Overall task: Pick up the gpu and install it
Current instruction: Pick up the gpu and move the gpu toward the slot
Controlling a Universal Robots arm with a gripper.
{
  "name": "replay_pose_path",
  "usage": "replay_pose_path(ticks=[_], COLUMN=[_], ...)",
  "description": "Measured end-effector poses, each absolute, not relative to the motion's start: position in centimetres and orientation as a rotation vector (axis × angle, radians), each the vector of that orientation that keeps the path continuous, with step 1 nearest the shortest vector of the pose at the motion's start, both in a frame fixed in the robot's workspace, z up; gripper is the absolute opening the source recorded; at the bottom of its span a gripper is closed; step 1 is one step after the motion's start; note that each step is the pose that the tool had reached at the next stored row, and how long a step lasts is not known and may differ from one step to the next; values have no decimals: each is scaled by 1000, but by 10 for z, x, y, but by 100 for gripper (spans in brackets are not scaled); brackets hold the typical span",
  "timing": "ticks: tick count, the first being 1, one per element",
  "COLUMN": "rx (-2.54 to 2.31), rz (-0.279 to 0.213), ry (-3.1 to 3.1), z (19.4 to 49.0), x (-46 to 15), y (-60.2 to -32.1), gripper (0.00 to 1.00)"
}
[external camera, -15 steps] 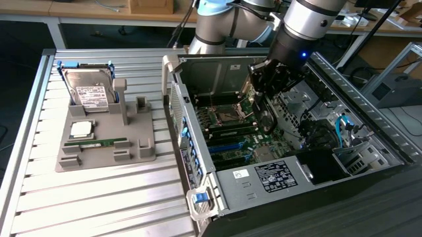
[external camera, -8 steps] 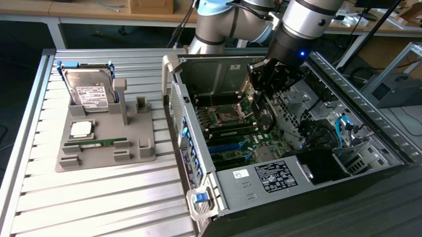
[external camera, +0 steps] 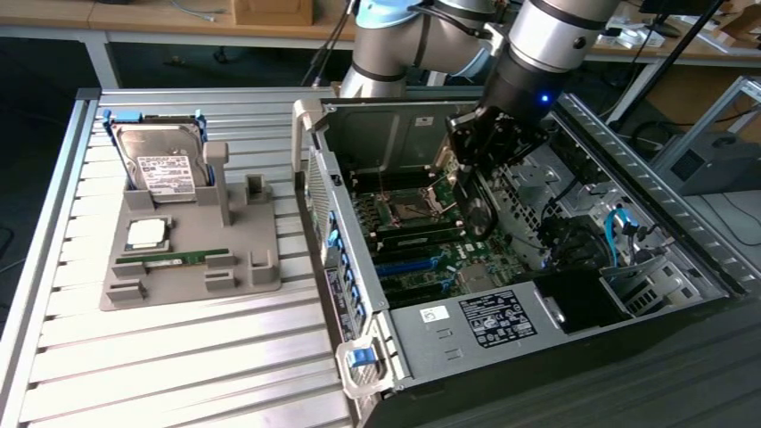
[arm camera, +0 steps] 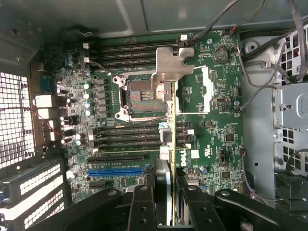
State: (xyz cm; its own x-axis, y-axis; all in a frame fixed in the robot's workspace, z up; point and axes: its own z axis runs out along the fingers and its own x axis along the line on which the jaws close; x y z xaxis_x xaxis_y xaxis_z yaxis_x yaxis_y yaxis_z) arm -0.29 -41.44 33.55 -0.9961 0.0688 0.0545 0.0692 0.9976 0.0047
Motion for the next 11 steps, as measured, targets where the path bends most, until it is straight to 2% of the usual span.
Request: replay_pose_path(ticks=[11], rx=[-107], rz=[-10], ry=[-3085], z=[331], x=[2], y=[-414], gripper=[27])
